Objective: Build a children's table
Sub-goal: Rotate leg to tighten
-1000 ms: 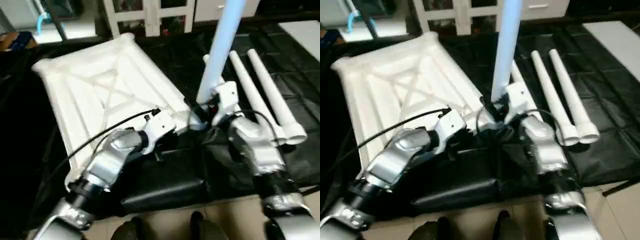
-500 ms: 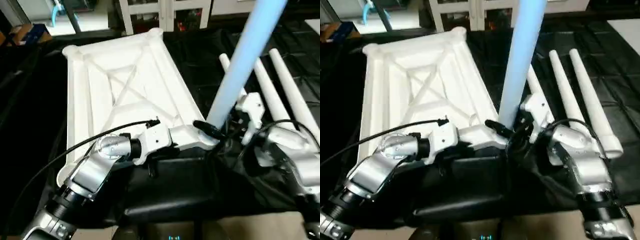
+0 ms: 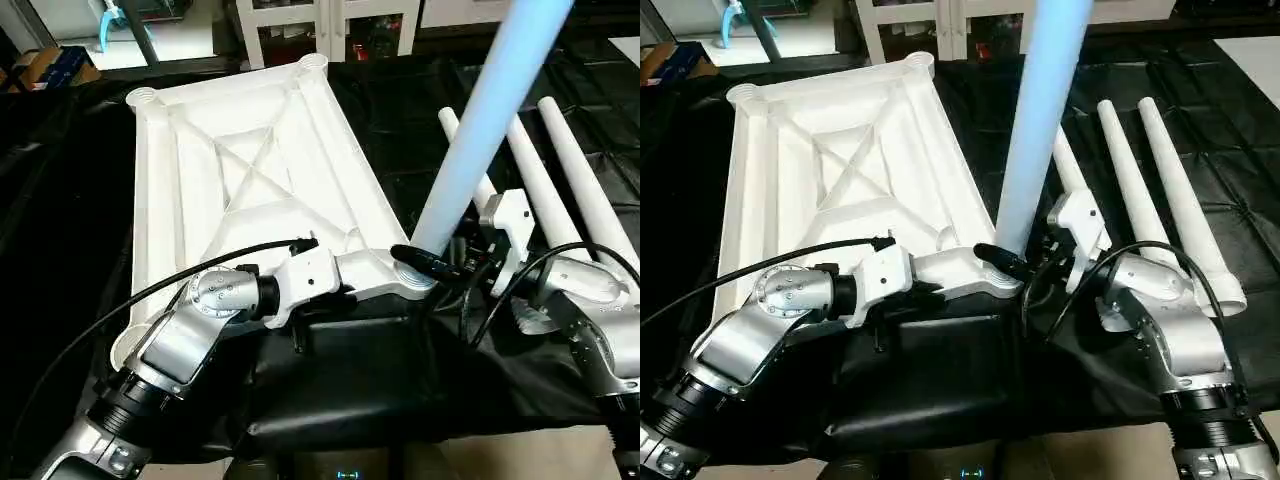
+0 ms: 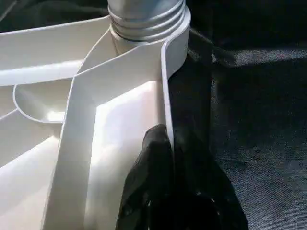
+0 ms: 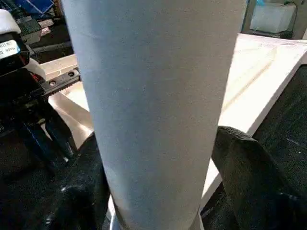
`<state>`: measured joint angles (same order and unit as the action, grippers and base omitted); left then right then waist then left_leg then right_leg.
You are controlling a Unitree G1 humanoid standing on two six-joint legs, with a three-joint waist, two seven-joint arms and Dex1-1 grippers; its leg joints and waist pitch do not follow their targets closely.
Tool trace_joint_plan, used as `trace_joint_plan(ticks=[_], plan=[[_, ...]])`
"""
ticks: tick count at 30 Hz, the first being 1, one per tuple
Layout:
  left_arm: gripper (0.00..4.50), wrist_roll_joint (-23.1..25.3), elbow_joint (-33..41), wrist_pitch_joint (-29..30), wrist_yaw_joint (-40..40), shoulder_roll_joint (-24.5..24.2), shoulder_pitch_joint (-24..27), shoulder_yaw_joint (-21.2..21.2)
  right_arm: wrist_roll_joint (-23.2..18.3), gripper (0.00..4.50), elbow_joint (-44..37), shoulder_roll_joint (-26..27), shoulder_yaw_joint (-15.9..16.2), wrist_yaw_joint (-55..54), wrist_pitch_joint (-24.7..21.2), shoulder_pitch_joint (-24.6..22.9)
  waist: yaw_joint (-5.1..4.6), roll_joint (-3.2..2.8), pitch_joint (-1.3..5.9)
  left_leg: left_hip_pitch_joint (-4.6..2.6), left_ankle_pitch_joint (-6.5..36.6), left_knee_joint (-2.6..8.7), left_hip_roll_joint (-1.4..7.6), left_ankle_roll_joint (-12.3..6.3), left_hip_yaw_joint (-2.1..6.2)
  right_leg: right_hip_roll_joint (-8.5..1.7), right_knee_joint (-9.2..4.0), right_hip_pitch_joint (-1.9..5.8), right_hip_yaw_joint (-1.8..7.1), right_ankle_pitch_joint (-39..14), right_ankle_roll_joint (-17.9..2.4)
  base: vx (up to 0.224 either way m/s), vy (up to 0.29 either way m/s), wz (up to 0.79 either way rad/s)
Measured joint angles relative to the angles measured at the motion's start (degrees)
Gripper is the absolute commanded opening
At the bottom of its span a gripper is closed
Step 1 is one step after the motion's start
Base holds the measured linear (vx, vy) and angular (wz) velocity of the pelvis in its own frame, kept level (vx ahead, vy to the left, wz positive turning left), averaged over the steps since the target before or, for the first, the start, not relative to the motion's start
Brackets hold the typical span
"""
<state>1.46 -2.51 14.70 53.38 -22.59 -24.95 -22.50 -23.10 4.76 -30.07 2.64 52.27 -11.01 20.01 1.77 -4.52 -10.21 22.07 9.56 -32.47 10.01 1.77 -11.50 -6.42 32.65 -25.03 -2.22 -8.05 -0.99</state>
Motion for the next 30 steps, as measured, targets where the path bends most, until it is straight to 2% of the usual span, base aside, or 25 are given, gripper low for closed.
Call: trace_joint_plan(ticks=[3, 7, 11, 13, 15, 19, 24, 30], plan=[[0.00, 0.2, -0.4, 0.5, -1.2, 0.1, -0.1, 0.1, 0.8, 2.62, 1.2, 1.8, 0.2, -2.0, -0.1, 0.7, -0.34, 0.10, 0.06, -0.01, 0.0, -0.12, 0.01, 0.06, 0.03, 0.01, 0.08, -0.01, 0.00, 0.0, 0.0, 0.000, 0.000, 0.00], [0.00, 1.9, -2.3, 4.4, -5.4, 2.9, -1.8, 0.7, 5.1, 2.34, 5.1, 6.6, 1.3, -11.4, -1.0, 4.2, -1.59, 0.46, 0.27, -0.08, 0.2, -0.23, 0.00, 0.28, 0.10, 0.02, 0.15, 0.02, 0.01, -0.1, 0.2, 0.000, 0.000, 0.00], [0.00, 4.3, -5.5, 9.6, -12.2, 9.1, -4.7, 1.0, 10.1, 2.07, 12.5, 13.4, 1.6, -25.7, -1.9, 8.8, -1.84, 0.70, 0.57, -0.15, 0.1, -0.23, -0.02, 0.37, 0.10, 0.02, 0.08, 0.06, 0.04, -0.2, 0.4, 0.000, 0.000, 0.00], [0.00, 5.4, -8.6, 13.3, -17.0, 13.1, -7.1, 1.9, 12.3, 1.97, 18.2, 17.3, 0.9, -34.8, -1.9, 13.1, -2.10, 0.96, 0.80, -0.12, 0.1, -0.29, -0.04, 0.41, 0.19, 0.02, -0.10, 0.06, -0.04, -0.3, 0.4, 0.000, 0.000, 0.00], [0.00, 5.6, -10.6, 16.6, -21.5, 17.2, -8.6, 2.9, 13.2, 1.95, 24.9, 21.4, -0.4, -43.1, 0.4, 17.0, -2.59, 0.97, 0.91, -0.12, 0.1, -0.26, -0.06, 0.41, 0.27, 0.04, -0.59, 0.12, -0.15, -0.3, 0.4, -0.025, 0.008, -0.04], [0.00, 6.0, -12.7, 19.1, -25.2, 20.4, -10.2, 4.0, 14.3, 1.94, 33.0, 25.0, -1.8, -50.8, 3.9, 21.5, -3.01, 1.01, 0.94, -0.07, 0.1, -0.21, -0.11, 0.40, 0.45, 0.02, -1.44, 0.26, -0.43, -0.3, 0.5, 0.000, 0.000, 0.00], [0.00, 6.2, -13.2, 17.4, -24.6, 18.1, -10.1, 3.8, 14.4, 1.94, 36.1, 25.2, -2.1, -47.7, 6.1, 23.0, -3.04, 1.11, 0.90, 0.31, 0.1, -0.17, -0.14, 0.39, 1.43, -0.04, -2.72, 0.35, -1.62, -0.3, 0.5, 0.000, 0.000, 0.00], [0.00, 5.0, -11.0, 11.3, -17.9, 11.8, -8.1, 2.6, 13.4, 1.94, 28.7, 18.6, 0.7, -32.0, 9.4, 16.5, -2.29, 1.08, 0.89, 0.21, 0.1, 0.09, -0.13, 0.39, 1.33, -0.03, -2.03, 0.11, -1.44, 0.0, 0.0, 0.000, 0.000, 0.00]])
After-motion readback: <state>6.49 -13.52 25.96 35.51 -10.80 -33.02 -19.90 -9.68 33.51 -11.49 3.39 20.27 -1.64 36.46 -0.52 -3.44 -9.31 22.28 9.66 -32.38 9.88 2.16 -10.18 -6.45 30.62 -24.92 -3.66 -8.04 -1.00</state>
